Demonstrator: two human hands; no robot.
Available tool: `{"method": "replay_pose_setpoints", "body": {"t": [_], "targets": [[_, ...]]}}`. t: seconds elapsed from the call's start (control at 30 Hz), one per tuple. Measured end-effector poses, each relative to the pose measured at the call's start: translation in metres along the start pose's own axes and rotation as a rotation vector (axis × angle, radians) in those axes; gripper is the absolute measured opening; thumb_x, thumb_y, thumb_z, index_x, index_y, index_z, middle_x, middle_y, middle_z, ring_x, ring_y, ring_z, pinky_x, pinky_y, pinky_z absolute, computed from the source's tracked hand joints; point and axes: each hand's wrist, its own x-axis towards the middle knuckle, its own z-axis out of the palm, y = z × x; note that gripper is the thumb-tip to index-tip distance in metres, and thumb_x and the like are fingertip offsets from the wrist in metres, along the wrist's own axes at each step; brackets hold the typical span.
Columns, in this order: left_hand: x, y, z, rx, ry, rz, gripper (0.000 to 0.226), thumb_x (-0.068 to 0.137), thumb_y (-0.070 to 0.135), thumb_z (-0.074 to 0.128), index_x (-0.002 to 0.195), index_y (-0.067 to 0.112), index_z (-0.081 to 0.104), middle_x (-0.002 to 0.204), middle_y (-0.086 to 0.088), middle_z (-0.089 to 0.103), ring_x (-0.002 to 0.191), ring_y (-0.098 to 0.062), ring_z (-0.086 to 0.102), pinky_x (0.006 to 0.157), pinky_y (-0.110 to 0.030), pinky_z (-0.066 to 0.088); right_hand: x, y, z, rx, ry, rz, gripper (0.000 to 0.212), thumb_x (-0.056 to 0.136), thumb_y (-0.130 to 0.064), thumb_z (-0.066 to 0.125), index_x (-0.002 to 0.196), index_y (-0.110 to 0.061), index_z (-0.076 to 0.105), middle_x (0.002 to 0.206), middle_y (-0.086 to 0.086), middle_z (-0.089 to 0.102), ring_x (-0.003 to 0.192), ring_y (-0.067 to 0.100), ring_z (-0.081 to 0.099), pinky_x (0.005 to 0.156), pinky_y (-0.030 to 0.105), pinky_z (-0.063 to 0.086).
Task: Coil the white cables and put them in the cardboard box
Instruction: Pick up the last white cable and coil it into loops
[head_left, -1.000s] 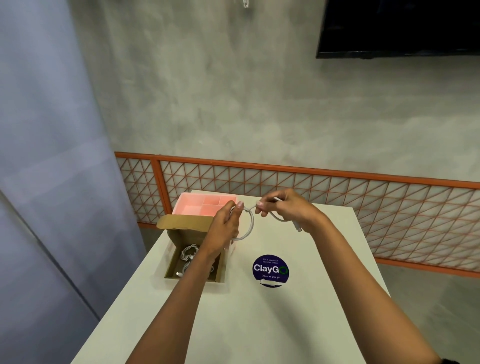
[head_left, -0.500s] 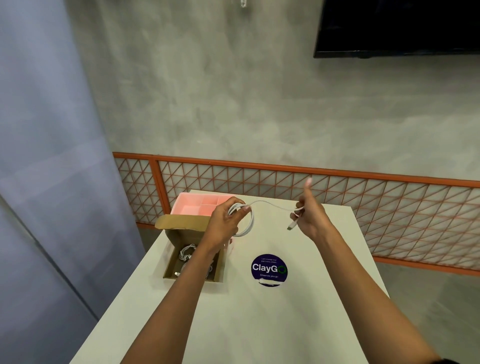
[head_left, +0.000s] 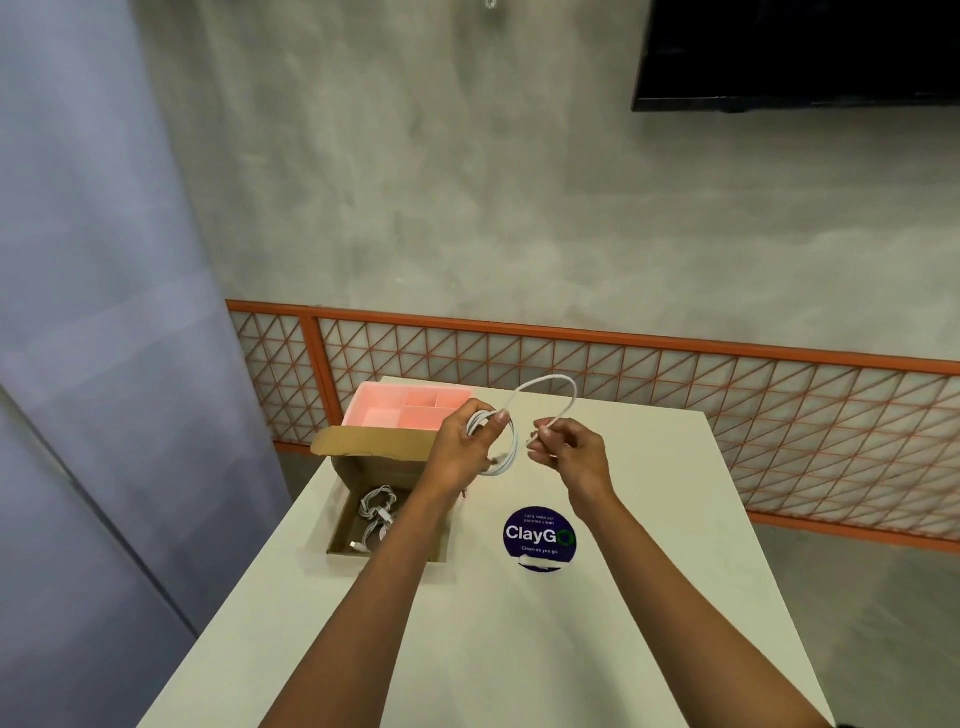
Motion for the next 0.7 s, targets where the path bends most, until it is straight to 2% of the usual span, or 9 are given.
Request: {"method": "replay_pose_setpoints", "body": {"t": [0.07, 0.13, 0.2, 0.3, 0.37, 0.47, 0.53, 0.6, 0.7], "targets": [[-0.002, 0.000, -0.001, 0.024, -0.006, 0.000, 0.028, 0.092, 0.033, 0.058, 0.100, 0.005, 0.057, 0.083, -0.011, 0.060, 0.068, -0.018, 0.050, 0.051, -0.026, 0.038, 0.003, -0.008, 0.006, 0.172, 0.028, 0.036, 0.008, 0.093, 0.000, 0.053, 0.090, 0.000, 0.061, 0.081, 0.013, 0.063, 0.071, 0.020, 0.064, 0.067, 0.019, 0.058], [-0.003, 0.000, -0.002, 0.018, -0.007, -0.011, 0.028, 0.092, 0.033, 0.057, 0.100, 0.006, 0.057, 0.079, -0.004, 0.059, 0.065, -0.013, 0.048, 0.050, -0.023, 0.036, 0.005, -0.013, 0.008, 0.274, 0.008, 0.092, 0.009, 0.093, 0.001, 0.053, 0.087, -0.001, 0.060, 0.079, 0.014, 0.062, 0.070, 0.019, 0.065, 0.065, 0.019, 0.058], [-0.002, -0.001, -0.004, 0.002, -0.020, -0.022, 0.027, 0.092, 0.034, 0.058, 0.099, 0.008, 0.058, 0.080, -0.007, 0.059, 0.070, -0.017, 0.050, 0.055, -0.026, 0.039, 0.003, -0.018, 0.010, 0.314, -0.056, 0.187, 0.006, 0.092, 0.003, 0.054, 0.090, 0.003, 0.060, 0.082, 0.015, 0.063, 0.069, 0.017, 0.066, 0.063, 0.019, 0.058], [0.000, -0.002, -0.005, -0.005, -0.026, -0.032, 0.026, 0.092, 0.033, 0.058, 0.099, 0.008, 0.059, 0.090, -0.020, 0.064, 0.080, -0.025, 0.057, 0.066, -0.036, 0.048, -0.005, -0.024, 0.012, 0.238, -0.273, 0.324, 0.012, 0.091, 0.003, 0.053, 0.099, 0.004, 0.062, 0.085, 0.013, 0.067, 0.070, 0.015, 0.069, 0.062, 0.021, 0.058], [0.000, -0.003, -0.005, 0.042, -0.002, -0.011, 0.025, 0.093, 0.030, 0.057, 0.098, 0.005, 0.058, 0.089, -0.017, 0.066, 0.077, -0.024, 0.060, 0.066, -0.034, 0.048, -0.009, -0.027, 0.013, 0.139, -0.388, 0.372, 0.017, 0.096, -0.005, 0.049, 0.098, -0.003, 0.065, 0.085, 0.007, 0.069, 0.074, 0.013, 0.069, 0.068, 0.026, 0.058], [0.000, -0.006, -0.004, 0.117, 0.053, 0.035, 0.023, 0.093, 0.027, 0.058, 0.096, 0.004, 0.058, 0.082, -0.005, 0.065, 0.071, -0.012, 0.058, 0.060, -0.023, 0.044, -0.009, -0.031, 0.011, 0.041, -0.453, 0.419, 0.034, 0.100, -0.032, 0.042, 0.099, -0.009, 0.067, 0.089, 0.002, 0.069, 0.086, 0.014, 0.064, 0.083, 0.041, 0.055], [0.002, -0.008, -0.005, 0.129, 0.080, 0.024, 0.022, 0.093, 0.025, 0.058, 0.097, 0.004, 0.059, 0.082, -0.002, 0.064, 0.072, -0.010, 0.057, 0.062, -0.024, 0.045, -0.010, -0.032, 0.011, -0.056, -0.510, 0.366, 0.036, 0.095, -0.037, 0.051, 0.105, -0.007, 0.068, 0.088, 0.000, 0.069, 0.086, 0.012, 0.065, 0.083, 0.039, 0.057], [0.002, -0.009, -0.006, 0.121, 0.093, 0.018, 0.022, 0.093, 0.024, 0.058, 0.097, 0.003, 0.059, 0.082, -0.004, 0.063, 0.071, -0.012, 0.056, 0.065, -0.028, 0.046, -0.011, -0.035, 0.012, -0.157, -0.521, 0.266, 0.034, 0.090, -0.021, 0.063, 0.115, 0.001, 0.063, 0.090, 0.004, 0.069, 0.083, 0.012, 0.067, 0.079, 0.030, 0.058], [0.003, -0.011, -0.004, 0.134, 0.131, 0.021, 0.024, 0.092, 0.027, 0.059, 0.096, 0.003, 0.059, 0.084, -0.011, 0.064, 0.072, -0.017, 0.056, 0.061, -0.029, 0.045, -0.011, -0.045, 0.017, -0.461, -0.379, 0.077, 0.032, 0.082, -0.007, 0.071, 0.110, 0.007, 0.065, 0.094, 0.017, 0.072, 0.079, 0.021, 0.071, 0.079, 0.032, 0.059]]}}
